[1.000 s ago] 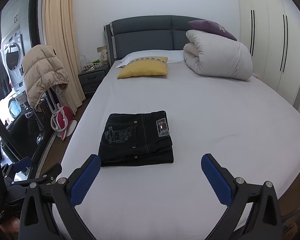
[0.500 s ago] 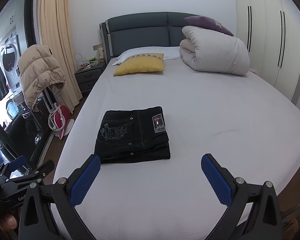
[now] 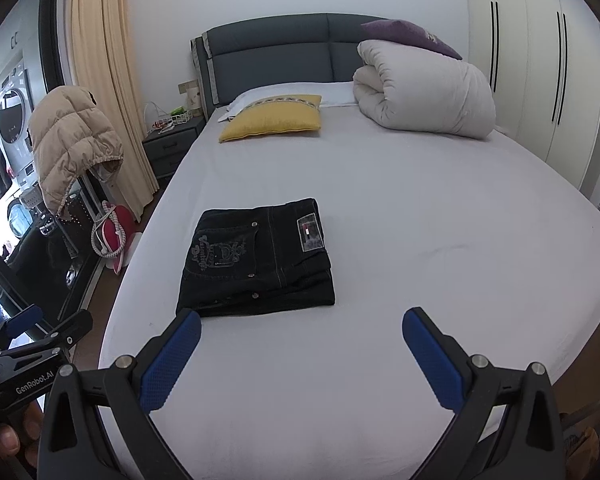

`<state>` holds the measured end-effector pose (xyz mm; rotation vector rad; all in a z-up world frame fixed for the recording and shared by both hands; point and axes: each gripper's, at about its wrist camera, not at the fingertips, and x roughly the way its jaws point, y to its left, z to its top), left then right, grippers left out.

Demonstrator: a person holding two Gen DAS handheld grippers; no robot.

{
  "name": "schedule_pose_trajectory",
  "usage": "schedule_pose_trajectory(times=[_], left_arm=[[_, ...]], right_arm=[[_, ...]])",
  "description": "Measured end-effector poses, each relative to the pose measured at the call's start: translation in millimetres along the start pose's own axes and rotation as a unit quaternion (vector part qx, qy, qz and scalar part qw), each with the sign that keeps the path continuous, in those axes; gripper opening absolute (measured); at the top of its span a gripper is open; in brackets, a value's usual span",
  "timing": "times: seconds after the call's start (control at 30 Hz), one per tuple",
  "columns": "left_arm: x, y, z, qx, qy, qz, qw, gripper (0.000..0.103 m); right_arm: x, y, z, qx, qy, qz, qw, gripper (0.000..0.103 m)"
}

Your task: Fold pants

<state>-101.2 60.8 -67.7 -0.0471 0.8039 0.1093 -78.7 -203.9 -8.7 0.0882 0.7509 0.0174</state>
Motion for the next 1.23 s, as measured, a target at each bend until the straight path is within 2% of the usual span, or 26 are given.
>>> schedule_pose_trajectory(times=[1.23], left_arm=[[7.3,-2.0,-4.2,-0.001,0.004,-0.005,1.0,0.103]], right_arm=[[7.7,-1.4,-9.7,-0.001,0.013,0.004,1.0,0.103]])
